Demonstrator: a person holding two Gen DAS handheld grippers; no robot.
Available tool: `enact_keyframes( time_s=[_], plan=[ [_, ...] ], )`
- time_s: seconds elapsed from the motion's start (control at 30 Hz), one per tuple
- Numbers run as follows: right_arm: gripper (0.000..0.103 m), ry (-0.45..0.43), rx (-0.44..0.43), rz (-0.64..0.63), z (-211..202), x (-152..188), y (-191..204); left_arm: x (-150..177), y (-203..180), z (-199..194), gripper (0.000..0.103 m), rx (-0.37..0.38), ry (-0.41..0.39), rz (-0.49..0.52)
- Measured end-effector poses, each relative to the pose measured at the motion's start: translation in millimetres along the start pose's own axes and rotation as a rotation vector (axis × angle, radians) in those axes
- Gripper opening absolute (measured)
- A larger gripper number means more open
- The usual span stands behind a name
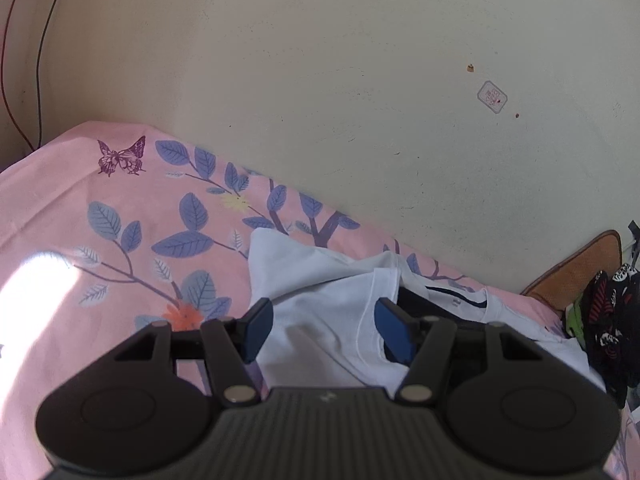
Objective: Fold small clothes
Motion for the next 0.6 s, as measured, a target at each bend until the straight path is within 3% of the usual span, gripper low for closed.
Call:
enact_keyframes(
  time_s=[0.07, 0.13, 0.3, 0.47, 0.57, 0.6],
  plan=[
    [0.045, -0.096, 0.039, -0.032, -19.5, 3.8, -12.1, 0.2, -4.2, -1.2, 0.058, 0.02, -0.002, 0.01],
    [0.05, -0.161, 0.152, -0.019, -36.3, 9.4, -41.0, 3.3, -13.6, 0.5, 0.058, 0.056, 0.013, 0.036],
    [0.05, -0.141, 0.405, 0.155, -47.9, 52.3, -145.9, 22.4, -55.4, 6.1, 0.058, 0.103, 0.036, 0.197],
    [0.05, -0.11, 0.391, 0.316, -36.6, 89.9, -202.6, 40.2, -107.9, 19.8, 0.074, 0.043, 0.018, 0.412],
    [0.05, -0.111, 0.351, 0.337, -23.2, 93.4, -214.7, 54.3, -142.5, 35.5, 0.075, 0.012, 0.035, 0.558],
    [0.042, -0.103, 0.336, 0.336, -17.7, 93.7, -215.0, 59.2, -153.9, 41.6, 0.074, -0.019, 0.034, 0.603]
  ],
)
Point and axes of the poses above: each gripper's, at about its wrist camera, not at the fingertips, and z roughly the way its jaws point, y to its left, x to its underside, the point moved 2 cm from there along z, roughly the way its jaws point, and after that the axes turned 8 degrees about y, right-handed, at the moved point
